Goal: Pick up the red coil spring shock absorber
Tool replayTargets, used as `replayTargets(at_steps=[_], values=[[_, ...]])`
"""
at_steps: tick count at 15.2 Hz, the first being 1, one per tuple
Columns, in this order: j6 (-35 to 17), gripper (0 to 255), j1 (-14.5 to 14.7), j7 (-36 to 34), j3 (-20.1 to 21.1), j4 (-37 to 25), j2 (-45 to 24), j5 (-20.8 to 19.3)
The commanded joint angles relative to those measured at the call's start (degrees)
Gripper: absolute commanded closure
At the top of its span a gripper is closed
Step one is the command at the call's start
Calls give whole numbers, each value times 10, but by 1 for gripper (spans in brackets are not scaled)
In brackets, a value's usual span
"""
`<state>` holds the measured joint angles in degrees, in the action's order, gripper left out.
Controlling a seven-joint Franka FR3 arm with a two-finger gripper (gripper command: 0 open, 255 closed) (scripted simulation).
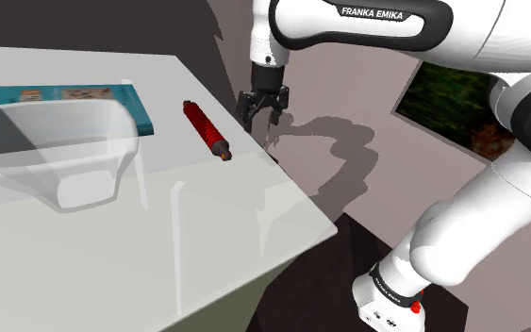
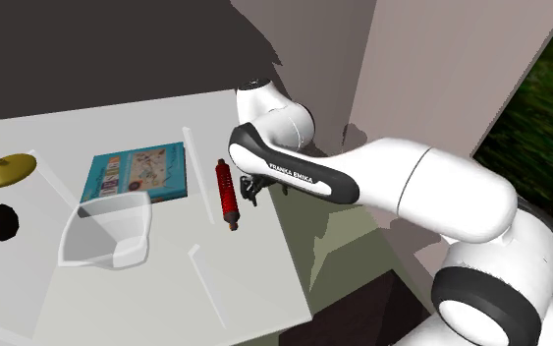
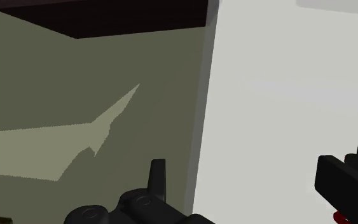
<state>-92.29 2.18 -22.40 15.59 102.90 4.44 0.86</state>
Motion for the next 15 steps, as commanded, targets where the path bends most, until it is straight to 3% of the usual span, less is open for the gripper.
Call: replayTargets(at_steps=[1,6,11,15], values=[[8,0,5,-19,8,-55,-48,-3],[32,0,27,-62,21,-203,-170,-19],[86,0,65,-97,24,-402,-312,-43],[48,0,60,-95,24,-352,-300,-39]])
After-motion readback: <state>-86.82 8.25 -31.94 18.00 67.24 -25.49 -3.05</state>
